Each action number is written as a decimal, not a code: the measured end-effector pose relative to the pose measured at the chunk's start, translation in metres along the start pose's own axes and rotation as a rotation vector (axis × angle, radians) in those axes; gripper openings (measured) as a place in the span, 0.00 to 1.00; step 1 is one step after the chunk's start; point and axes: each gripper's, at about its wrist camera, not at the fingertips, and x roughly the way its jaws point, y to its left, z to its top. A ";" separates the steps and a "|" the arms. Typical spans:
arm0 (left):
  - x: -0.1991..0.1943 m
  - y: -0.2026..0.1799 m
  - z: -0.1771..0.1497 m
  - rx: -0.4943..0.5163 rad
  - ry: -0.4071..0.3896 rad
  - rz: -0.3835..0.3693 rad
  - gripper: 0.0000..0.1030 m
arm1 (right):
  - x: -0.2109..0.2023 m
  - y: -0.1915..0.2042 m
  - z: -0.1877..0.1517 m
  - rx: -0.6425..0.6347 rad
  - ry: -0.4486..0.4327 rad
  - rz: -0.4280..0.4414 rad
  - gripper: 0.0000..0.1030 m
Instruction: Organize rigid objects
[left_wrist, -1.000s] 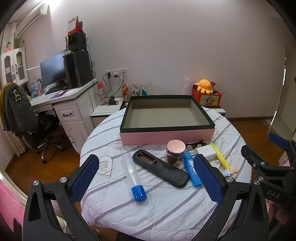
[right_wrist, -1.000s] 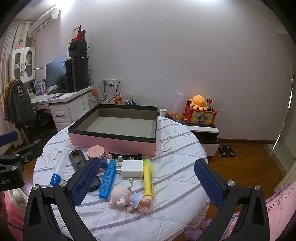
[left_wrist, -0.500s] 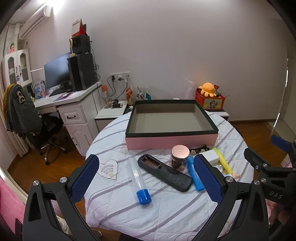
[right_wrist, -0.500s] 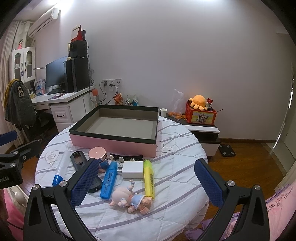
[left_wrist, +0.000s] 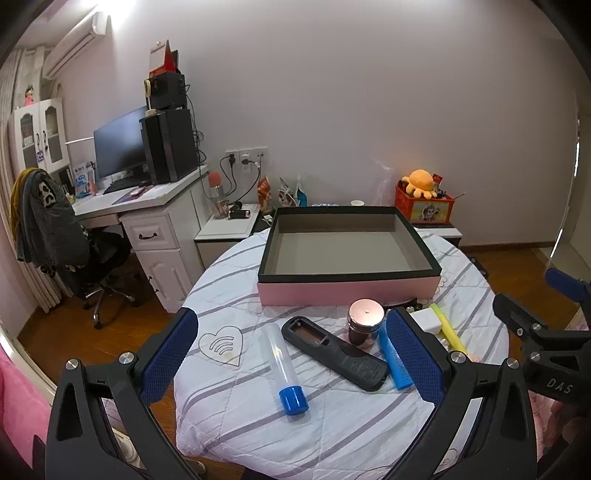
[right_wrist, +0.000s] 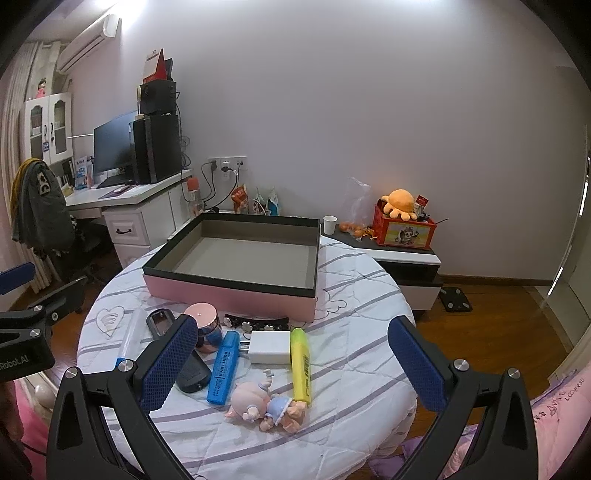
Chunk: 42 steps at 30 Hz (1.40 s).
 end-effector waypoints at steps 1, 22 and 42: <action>0.000 0.000 0.000 0.002 0.000 0.000 1.00 | 0.001 0.000 0.000 0.000 0.003 0.002 1.00; 0.002 -0.023 0.049 0.032 -0.035 -0.007 1.00 | 0.003 -0.010 0.040 -0.012 -0.029 0.000 1.00; 0.010 -0.017 0.101 0.026 -0.091 0.015 1.00 | 0.017 -0.012 0.096 -0.021 -0.095 0.030 1.00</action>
